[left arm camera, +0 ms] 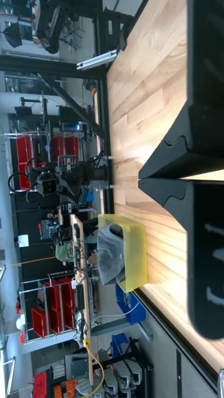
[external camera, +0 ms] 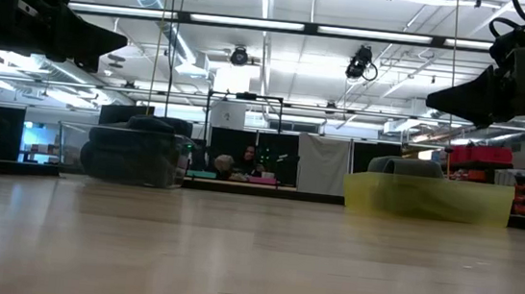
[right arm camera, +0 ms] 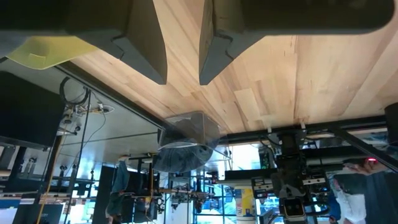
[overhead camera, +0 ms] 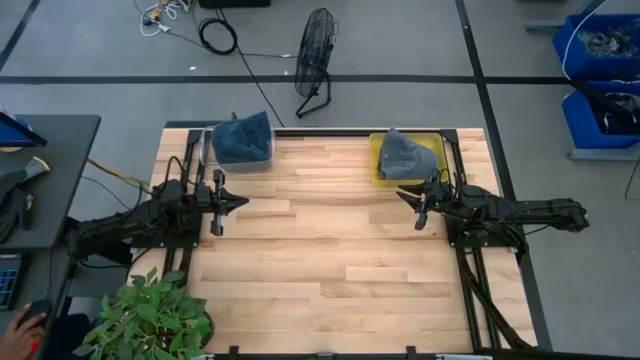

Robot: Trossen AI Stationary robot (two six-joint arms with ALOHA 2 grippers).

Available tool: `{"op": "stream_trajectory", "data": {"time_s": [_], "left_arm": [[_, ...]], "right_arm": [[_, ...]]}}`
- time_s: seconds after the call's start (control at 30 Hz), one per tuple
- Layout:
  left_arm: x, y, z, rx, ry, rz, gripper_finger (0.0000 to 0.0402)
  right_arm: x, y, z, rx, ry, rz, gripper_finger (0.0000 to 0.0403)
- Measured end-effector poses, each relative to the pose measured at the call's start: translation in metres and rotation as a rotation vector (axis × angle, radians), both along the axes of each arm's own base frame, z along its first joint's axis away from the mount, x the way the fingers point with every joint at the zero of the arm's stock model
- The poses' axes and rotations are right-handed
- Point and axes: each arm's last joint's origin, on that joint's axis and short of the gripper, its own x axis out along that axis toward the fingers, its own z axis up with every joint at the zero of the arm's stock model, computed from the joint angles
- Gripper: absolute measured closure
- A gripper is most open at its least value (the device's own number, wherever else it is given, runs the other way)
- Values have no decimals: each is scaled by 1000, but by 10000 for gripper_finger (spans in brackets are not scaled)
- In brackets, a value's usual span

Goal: Pick & Place hat
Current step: Return to Home Position

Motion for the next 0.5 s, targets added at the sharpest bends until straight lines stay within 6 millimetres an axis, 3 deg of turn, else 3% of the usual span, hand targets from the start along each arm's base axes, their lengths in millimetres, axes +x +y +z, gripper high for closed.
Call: {"op": "stream_trajectory", "data": {"time_s": [0.5], "left_arm": [[0,0,0,0,0,0,396]], "right_arm": [[0,0,0,0,0,-6,302]]}}
